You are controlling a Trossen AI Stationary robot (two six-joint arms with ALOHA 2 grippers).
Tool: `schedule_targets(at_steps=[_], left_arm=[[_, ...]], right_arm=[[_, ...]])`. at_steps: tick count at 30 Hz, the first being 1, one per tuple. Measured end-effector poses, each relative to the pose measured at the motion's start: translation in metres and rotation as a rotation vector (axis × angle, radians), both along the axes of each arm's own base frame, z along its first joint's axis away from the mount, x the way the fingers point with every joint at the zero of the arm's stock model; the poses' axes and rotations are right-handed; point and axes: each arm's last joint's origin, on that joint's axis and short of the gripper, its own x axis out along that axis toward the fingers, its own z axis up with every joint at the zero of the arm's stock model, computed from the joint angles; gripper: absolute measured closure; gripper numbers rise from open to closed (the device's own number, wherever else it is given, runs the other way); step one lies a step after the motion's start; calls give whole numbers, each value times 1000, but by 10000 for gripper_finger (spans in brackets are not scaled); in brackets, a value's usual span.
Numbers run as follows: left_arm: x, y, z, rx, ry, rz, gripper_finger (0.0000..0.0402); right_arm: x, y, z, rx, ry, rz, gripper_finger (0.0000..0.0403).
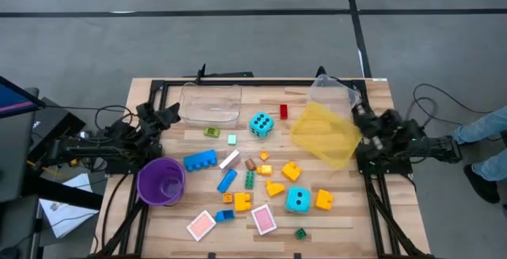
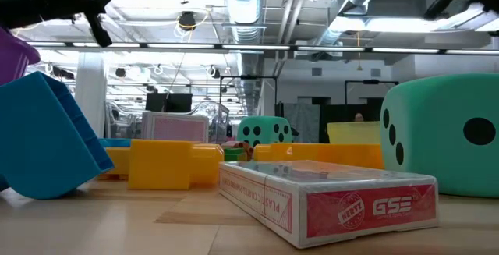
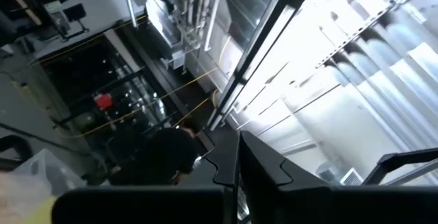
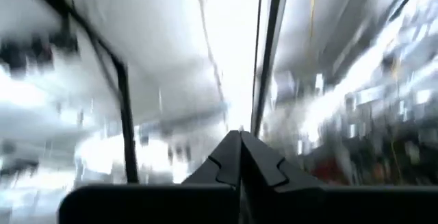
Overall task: Pick & Place Toys
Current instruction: Put the blue dice into the transparent bin
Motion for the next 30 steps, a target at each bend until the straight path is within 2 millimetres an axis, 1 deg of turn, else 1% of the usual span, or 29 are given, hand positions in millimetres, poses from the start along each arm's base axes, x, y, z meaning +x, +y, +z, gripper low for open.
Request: schedule_targets(at_steps=[2,7,10,13,16,18,20,23,26,30], left_arm=[[0,0,1,1,-8,0,394],[0,0,0,1,-6,0,394],[1,0,2,3,-24,-1,394],[1,0,3,11,-37,3,394],[1,0,6,51,-56,23,388],[2,0,9,87,-59,52,376],[2,0,19,131,-70,81,359],[4,0,39,192,-85,135,321],[8,-1,63,290,-75,181,273],[14,0,96,405,-53,294,194]], right_arm=[[-7,-1,9,31,-82,-30,403],[-20,-3,26,86,-199,-67,403],[-22,-3,32,90,-208,-69,403],[-24,-4,34,129,-219,-92,403],[-26,-4,37,169,-238,-46,396],[-25,-4,38,199,-244,-5,383],[-23,-4,41,220,-224,28,362],[-20,-3,52,229,-208,53,322],[-14,-2,67,231,-176,66,278],[-1,-1,92,233,-85,72,214]])
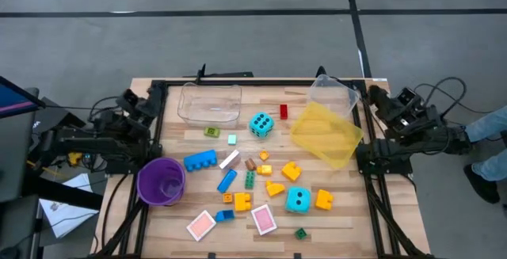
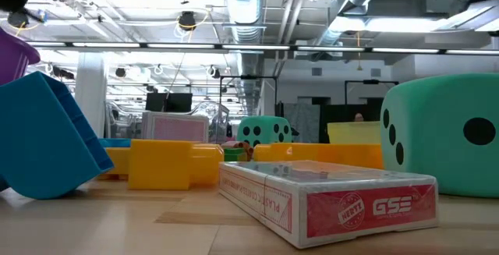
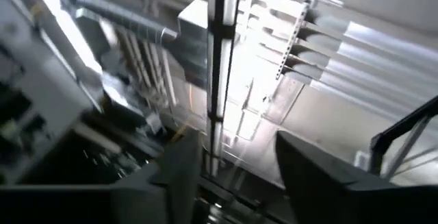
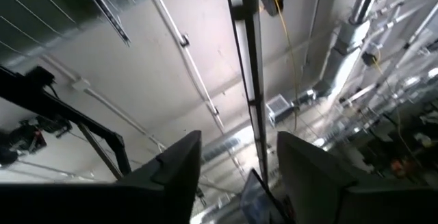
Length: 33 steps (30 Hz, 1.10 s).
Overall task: Pick & Place Toys
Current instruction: Put the blue dice into the transparent bin
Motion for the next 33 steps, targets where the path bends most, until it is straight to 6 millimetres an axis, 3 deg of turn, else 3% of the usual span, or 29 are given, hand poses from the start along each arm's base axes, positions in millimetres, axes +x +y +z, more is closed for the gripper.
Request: schedule_targets(at_steps=[5,10,18,33], left_arm=[[4,1,36,78,-14,105,94],[5,1,58,109,-12,135,13],[4,-1,75,143,3,119,13],[2,-1,78,155,-5,122,2]], right_arm=[[19,3,33,-15,146,35,142],[31,9,73,-68,242,91,104],[41,16,131,-171,392,85,66],[51,31,206,-268,740,215,19]])
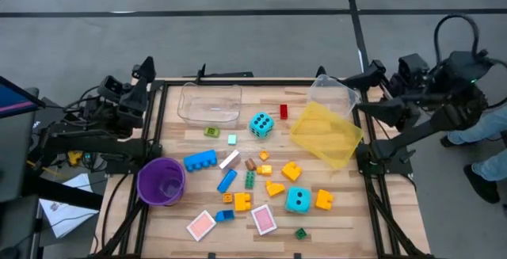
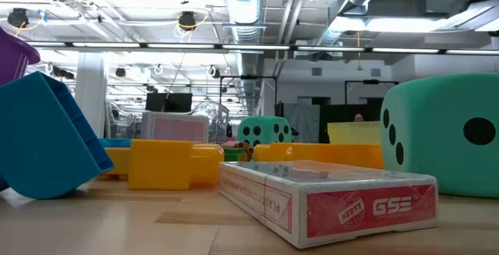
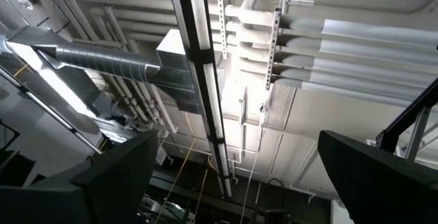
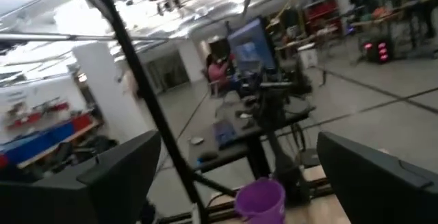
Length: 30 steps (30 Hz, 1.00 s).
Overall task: Pick & Place Toys
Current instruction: Put the blue dice into the transparent bin
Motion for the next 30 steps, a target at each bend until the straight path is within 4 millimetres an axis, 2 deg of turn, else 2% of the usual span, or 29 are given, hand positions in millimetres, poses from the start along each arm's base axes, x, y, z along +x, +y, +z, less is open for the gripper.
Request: schedule_targets(at_steps=[4,7,12,15,22,27,30], left_arm=[[0,0,0,16,8,30,2],[0,0,0,19,10,36,2],[-2,0,1,38,4,63,2],[-3,0,1,40,0,64,2],[-2,-1,1,71,5,44,2],[-2,-2,1,97,15,26,2],[-1,-2,1,98,18,18,2]], right_arm=[[13,10,9,-30,104,45,19],[34,20,8,-58,221,61,19],[71,39,-7,-12,490,90,19],[87,51,-24,30,701,99,19],[131,84,-81,74,1171,54,20],[168,118,-123,31,1321,66,20],[183,136,-145,-19,1382,64,20]])
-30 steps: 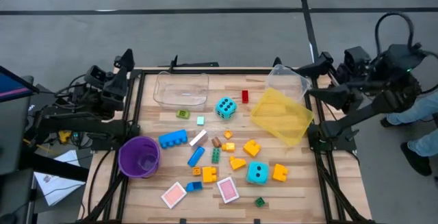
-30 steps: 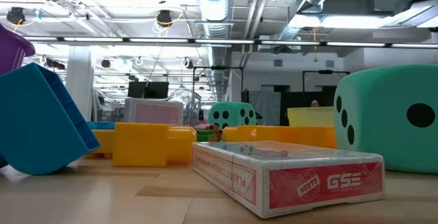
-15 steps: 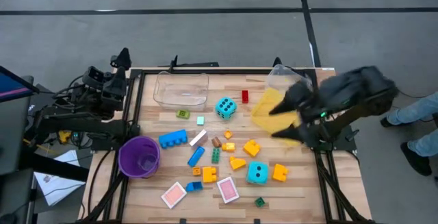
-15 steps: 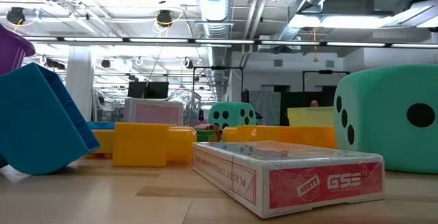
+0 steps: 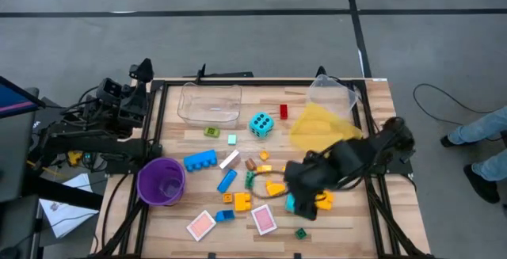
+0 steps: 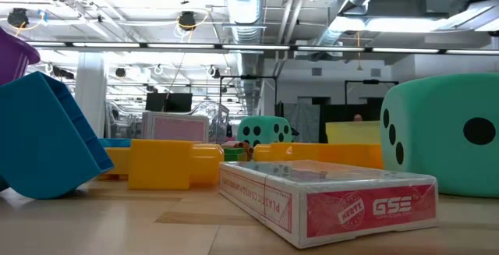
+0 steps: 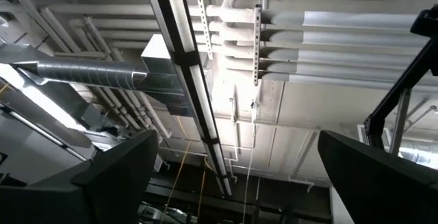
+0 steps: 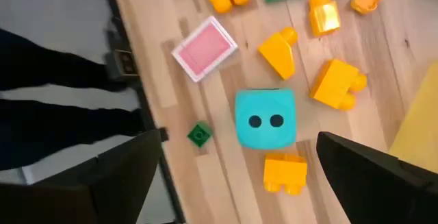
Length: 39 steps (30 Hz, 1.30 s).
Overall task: Pick & Place Toys
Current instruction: Put the blue dice into the transparent bin
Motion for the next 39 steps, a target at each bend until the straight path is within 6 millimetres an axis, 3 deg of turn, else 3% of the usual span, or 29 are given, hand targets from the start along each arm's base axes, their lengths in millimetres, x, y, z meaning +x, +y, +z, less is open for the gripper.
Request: schedule_targets(at_steps=[6,12,28,39], left_arm=[[4,0,-3,0,53,-7,3],[8,1,-5,-4,96,-7,3],[11,1,-8,-9,134,-8,5],[13,1,-10,-14,168,-8,5]], right_arm=[[20,31,-40,-102,81,73,20],[23,55,-63,-173,115,158,20],[18,56,-58,-140,85,-106,4],[8,60,-77,-205,104,-270,3]])
